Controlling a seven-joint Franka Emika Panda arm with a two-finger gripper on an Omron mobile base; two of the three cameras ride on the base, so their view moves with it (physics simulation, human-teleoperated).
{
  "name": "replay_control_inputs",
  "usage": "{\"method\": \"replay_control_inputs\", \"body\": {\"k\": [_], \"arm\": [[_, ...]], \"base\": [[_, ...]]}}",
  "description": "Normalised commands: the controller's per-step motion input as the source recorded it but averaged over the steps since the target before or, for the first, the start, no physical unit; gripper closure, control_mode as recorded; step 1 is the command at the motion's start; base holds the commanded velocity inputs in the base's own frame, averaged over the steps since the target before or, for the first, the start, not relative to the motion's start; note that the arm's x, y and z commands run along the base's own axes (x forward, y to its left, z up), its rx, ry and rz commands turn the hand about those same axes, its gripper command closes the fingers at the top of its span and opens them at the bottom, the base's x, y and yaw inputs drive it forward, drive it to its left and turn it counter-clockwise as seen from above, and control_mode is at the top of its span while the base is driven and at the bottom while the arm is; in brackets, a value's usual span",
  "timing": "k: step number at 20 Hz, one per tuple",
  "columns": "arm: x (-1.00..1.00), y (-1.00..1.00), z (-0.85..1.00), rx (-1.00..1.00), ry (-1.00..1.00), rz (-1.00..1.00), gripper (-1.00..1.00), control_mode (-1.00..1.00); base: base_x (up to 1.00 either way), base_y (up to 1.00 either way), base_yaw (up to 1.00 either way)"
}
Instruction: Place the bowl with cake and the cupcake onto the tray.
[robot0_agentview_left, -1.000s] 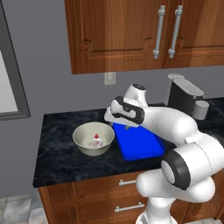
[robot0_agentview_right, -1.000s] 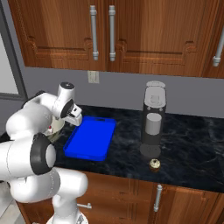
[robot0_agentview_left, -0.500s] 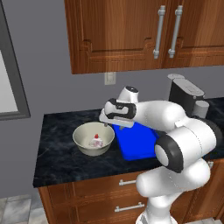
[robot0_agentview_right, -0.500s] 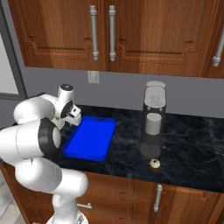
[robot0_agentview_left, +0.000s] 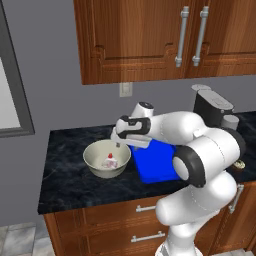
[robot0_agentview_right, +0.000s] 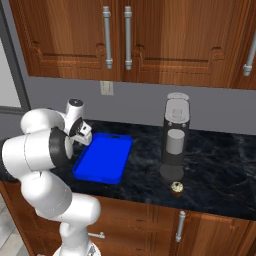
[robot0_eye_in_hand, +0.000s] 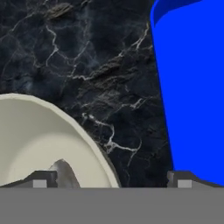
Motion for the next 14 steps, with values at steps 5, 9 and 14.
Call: {"method": "replay_control_inputs", "body": {"k": [5, 9, 14], "arm": [[0.0, 0.0, -0.15, 0.0, 0.0, 0.0, -1.0, -1.0], [0.0, 0.0, -0.12, 0.01, 0.0, 0.0, -1.0, -1.0], [0.01, 0.01, -0.1, 0.01, 0.01, 0.0, 1.0, -1.0]], "base": [[0.0, 0.0, 0.0], [0.0, 0.0, 0.0], [0.0, 0.0, 0.0]]}}
